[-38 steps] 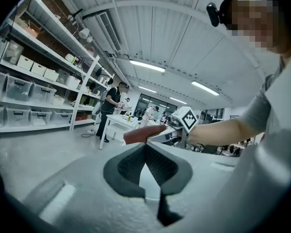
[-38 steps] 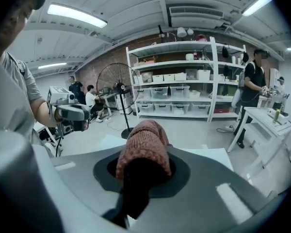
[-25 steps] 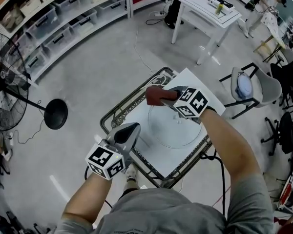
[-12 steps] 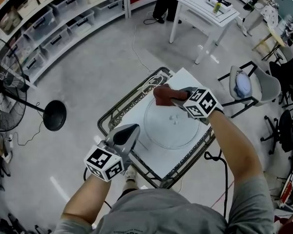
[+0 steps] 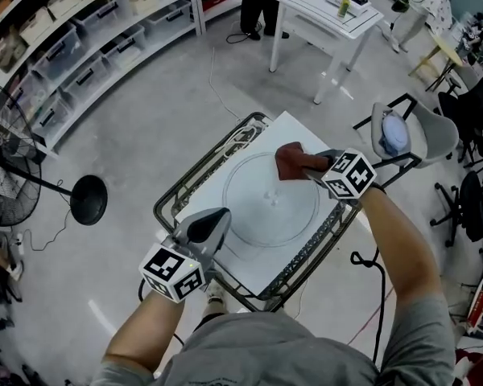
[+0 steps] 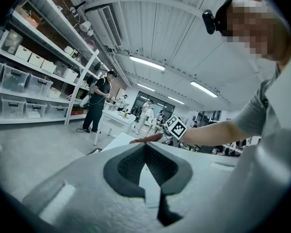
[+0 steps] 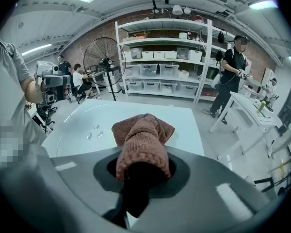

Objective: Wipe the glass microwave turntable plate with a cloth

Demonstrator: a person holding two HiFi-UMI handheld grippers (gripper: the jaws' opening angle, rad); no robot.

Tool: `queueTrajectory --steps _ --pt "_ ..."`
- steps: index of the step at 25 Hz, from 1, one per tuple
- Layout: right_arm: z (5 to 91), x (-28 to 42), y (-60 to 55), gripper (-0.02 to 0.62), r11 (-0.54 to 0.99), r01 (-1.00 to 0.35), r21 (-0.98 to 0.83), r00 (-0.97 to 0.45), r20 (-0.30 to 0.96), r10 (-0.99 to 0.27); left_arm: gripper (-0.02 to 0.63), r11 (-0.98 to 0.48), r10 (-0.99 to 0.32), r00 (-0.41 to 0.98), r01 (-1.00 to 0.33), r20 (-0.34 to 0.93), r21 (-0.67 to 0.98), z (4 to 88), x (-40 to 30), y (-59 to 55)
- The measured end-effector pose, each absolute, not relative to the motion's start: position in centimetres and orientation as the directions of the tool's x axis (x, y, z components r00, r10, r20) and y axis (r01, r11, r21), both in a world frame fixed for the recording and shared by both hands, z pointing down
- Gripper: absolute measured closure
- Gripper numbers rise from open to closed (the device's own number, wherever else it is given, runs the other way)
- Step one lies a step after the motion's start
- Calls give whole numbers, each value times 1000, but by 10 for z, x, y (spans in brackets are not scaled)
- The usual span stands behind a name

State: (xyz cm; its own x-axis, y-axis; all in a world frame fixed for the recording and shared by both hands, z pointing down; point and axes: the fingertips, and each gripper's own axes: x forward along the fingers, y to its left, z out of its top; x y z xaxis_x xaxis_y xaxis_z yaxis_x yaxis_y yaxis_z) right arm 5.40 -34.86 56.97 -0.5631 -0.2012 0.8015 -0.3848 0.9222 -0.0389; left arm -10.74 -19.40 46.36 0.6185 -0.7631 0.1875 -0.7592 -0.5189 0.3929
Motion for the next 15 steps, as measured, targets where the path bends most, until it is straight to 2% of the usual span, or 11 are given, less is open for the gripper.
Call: queueTrajectory --steps 8,12,15 --pt "563 89 -351 526 906 -423 -18 -540 808 -236 602 -533 -754 633 -747 179 397 464 -95 -194" --pt "526 53 -347 526 917 -395 -51 -635 737 -232 603 -526 -763 623 -752 170 398 460 -105 -189" --pt "502 2 -335 526 945 -317 -76 -709 681 -183 603 -511 -778 607 -762 162 397 457 -118 -184"
